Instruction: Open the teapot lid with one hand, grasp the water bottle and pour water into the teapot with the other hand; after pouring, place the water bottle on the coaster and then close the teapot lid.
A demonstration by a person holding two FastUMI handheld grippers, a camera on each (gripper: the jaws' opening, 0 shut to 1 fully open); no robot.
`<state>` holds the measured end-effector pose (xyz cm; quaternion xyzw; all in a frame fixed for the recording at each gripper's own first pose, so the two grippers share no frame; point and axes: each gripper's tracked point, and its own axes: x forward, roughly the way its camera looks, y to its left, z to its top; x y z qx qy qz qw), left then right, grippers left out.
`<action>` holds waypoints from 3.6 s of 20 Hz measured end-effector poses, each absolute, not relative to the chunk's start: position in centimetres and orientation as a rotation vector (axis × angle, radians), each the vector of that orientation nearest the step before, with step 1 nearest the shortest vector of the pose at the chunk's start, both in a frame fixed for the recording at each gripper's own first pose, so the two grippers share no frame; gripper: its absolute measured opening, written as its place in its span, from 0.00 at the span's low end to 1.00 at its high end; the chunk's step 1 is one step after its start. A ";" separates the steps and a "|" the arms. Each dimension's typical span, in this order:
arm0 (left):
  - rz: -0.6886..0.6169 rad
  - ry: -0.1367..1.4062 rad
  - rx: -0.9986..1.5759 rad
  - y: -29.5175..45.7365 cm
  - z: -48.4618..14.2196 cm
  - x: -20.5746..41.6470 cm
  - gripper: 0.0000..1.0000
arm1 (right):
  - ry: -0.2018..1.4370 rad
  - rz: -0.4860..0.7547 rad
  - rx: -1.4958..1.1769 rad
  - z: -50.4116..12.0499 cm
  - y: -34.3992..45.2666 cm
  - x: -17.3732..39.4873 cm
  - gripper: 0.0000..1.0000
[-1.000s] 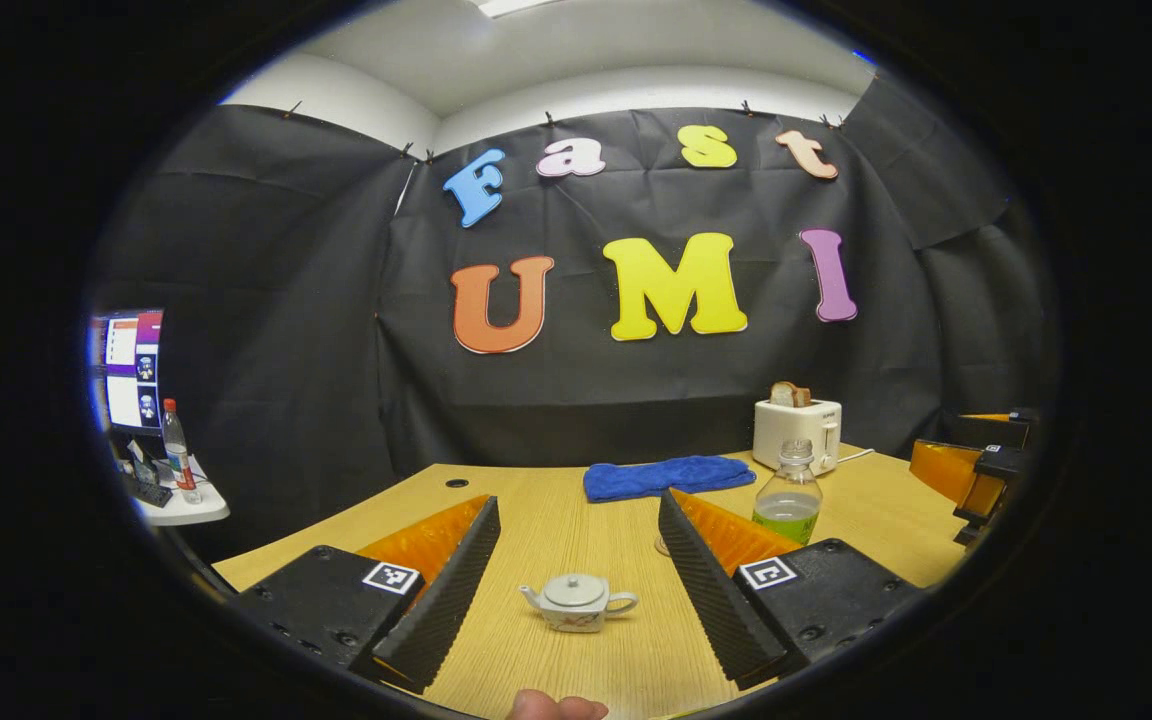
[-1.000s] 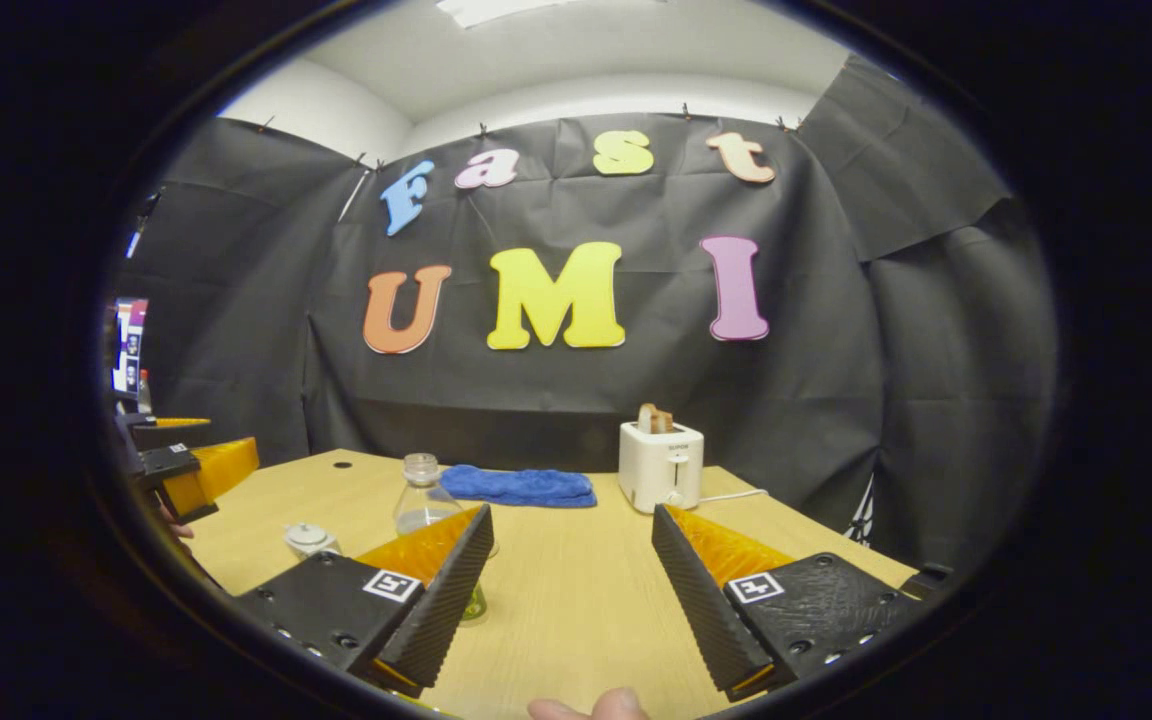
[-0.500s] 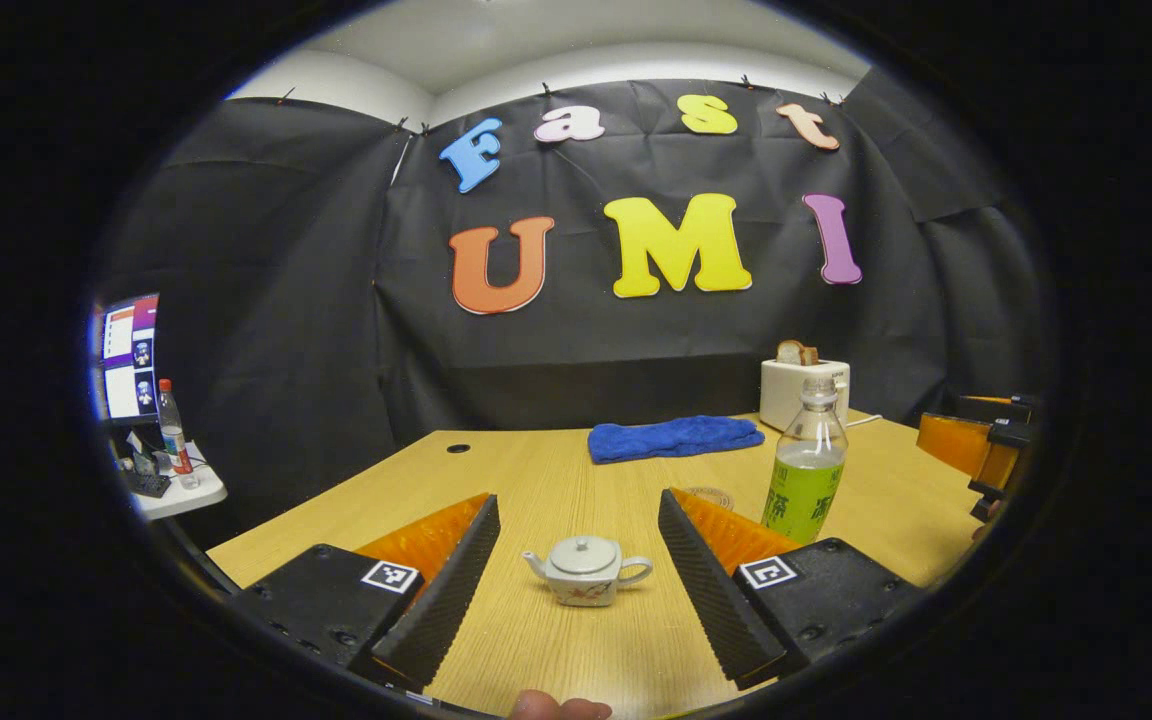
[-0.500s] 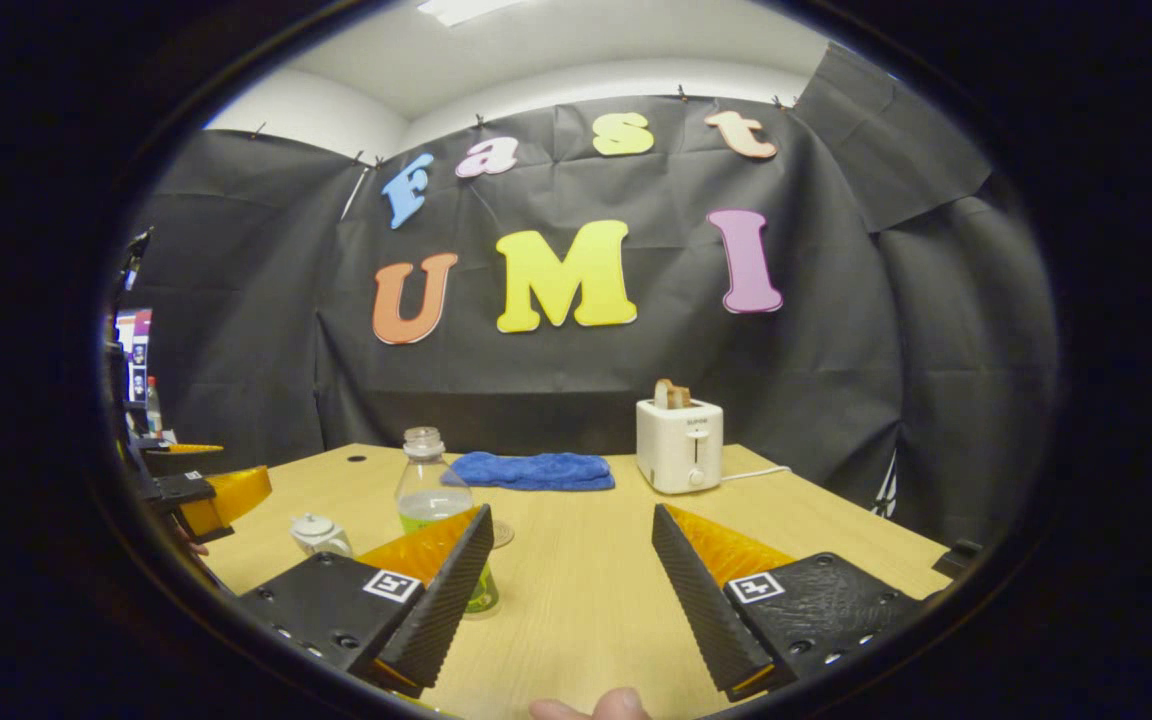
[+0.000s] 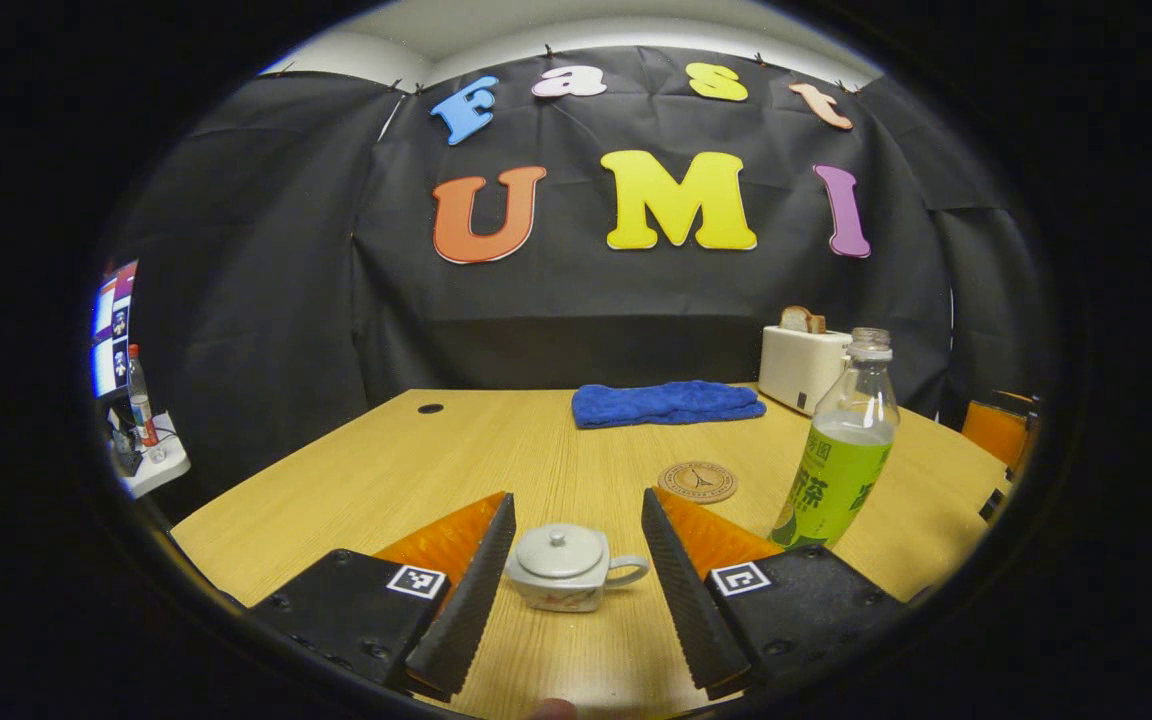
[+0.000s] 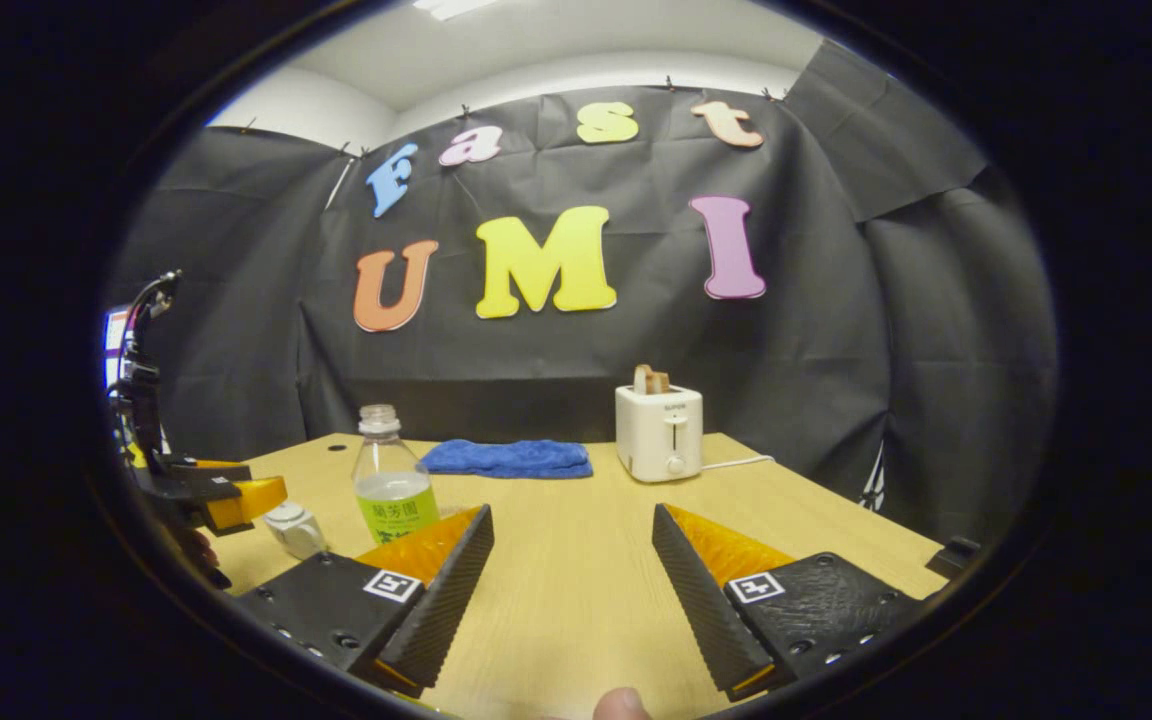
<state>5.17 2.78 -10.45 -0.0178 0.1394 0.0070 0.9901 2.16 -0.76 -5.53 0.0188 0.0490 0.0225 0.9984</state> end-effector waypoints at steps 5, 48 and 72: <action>0.039 0.336 -0.051 3.3 -12.6 6.3 0.59 | 0.129 0.047 0.034 -6.5 -0.9 2.6 0.95; 0.039 0.125 -0.103 8.7 -5.5 2.2 0.03 | 0.228 0.378 -0.259 -9.8 15.8 8.5 0.71; 0.109 0.124 -0.141 15.6 -6.0 0.9 0.03 | -0.156 0.389 -1.484 -7.8 20.1 13.9 0.72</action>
